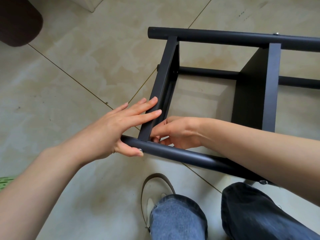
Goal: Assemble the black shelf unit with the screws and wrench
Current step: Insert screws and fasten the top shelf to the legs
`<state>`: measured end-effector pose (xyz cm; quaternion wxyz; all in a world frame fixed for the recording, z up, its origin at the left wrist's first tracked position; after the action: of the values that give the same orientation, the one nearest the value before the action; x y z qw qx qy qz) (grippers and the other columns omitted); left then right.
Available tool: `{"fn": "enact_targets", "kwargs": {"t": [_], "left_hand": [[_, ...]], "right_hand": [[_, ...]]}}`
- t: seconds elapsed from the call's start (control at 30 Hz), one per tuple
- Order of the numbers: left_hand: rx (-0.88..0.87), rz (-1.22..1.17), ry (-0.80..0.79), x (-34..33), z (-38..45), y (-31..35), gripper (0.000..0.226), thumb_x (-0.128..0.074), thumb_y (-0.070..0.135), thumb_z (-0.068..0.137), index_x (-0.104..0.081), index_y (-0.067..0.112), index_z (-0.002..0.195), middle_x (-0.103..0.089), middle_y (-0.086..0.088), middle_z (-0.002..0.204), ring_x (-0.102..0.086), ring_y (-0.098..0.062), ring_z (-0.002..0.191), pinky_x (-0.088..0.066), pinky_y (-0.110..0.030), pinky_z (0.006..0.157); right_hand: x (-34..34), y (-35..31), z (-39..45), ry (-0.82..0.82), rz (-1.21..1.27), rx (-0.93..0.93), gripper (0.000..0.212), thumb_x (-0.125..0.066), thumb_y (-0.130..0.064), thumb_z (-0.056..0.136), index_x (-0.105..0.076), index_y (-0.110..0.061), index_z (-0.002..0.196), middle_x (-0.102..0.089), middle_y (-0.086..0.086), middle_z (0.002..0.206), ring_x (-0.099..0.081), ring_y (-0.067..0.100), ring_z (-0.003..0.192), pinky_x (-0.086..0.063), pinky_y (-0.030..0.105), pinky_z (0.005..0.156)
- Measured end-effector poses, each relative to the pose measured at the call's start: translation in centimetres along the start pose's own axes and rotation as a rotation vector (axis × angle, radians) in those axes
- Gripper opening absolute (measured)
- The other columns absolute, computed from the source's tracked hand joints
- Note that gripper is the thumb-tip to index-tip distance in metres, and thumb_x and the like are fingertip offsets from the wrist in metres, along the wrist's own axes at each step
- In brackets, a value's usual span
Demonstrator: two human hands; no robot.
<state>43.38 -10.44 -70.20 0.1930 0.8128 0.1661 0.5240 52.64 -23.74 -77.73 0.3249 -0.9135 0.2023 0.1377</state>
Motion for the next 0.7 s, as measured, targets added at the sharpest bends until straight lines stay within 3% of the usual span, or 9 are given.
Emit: {"fn": "enact_targets", "kwargs": {"t": [0.2,0.4,0.5,0.7], "left_hand": [[-0.006,-0.002,-0.003,-0.02,0.04,-0.08,0.107,-0.087,0.035,0.071,-0.014,0.045,0.149,0.0,0.031,0.16,0.004,0.012,0.147,0.007,-0.011,0.117],[-0.011,0.0,0.002,-0.01,0.02,-0.17,0.105,-0.086,0.036,0.071,-0.017,0.047,0.149,0.0,0.032,0.16,0.003,0.011,0.148,0.007,-0.011,0.117],[-0.014,-0.017,0.009,-0.02,-0.02,-0.24,0.104,-0.087,0.035,0.07,-0.019,0.048,0.148,0.001,0.034,0.159,0.002,0.01,0.148,0.006,-0.01,0.117],[-0.014,-0.027,0.017,-0.15,-0.01,-0.47,0.105,-0.087,0.035,0.07,-0.019,0.051,0.148,0.003,0.04,0.157,0.001,0.01,0.148,0.005,-0.012,0.117]], "right_hand": [[0.15,-0.16,-0.45,-0.025,0.031,-0.024,0.025,-0.062,-0.018,0.094,-0.068,-0.015,0.071,-0.061,-0.001,0.068,-0.052,0.014,0.067,-0.044,0.027,0.066],[0.08,-0.27,-0.33,0.072,-0.059,-0.055,0.008,-0.066,-0.022,0.089,-0.069,-0.014,0.089,-0.056,0.001,0.071,-0.049,0.014,0.068,-0.04,0.032,0.074],[0.21,-0.06,-0.49,0.024,0.008,-0.047,0.014,-0.067,-0.024,0.091,-0.071,-0.015,0.081,-0.059,0.0,0.071,-0.051,0.014,0.068,-0.044,0.027,0.066],[-0.01,-0.1,-0.35,0.031,0.011,-0.027,0.025,-0.063,-0.017,0.091,-0.065,-0.014,0.066,-0.06,0.0,0.067,-0.051,0.016,0.07,-0.045,0.027,0.065]]}}
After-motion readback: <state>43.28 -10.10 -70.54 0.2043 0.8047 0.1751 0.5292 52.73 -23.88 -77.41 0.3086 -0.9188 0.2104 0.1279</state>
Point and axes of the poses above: each hand's wrist, its own z-axis towards the middle knuckle, its own x-axis out of the back of the hand, y = z × x, the point moved 3 cm from there along z, towards the middle knuckle
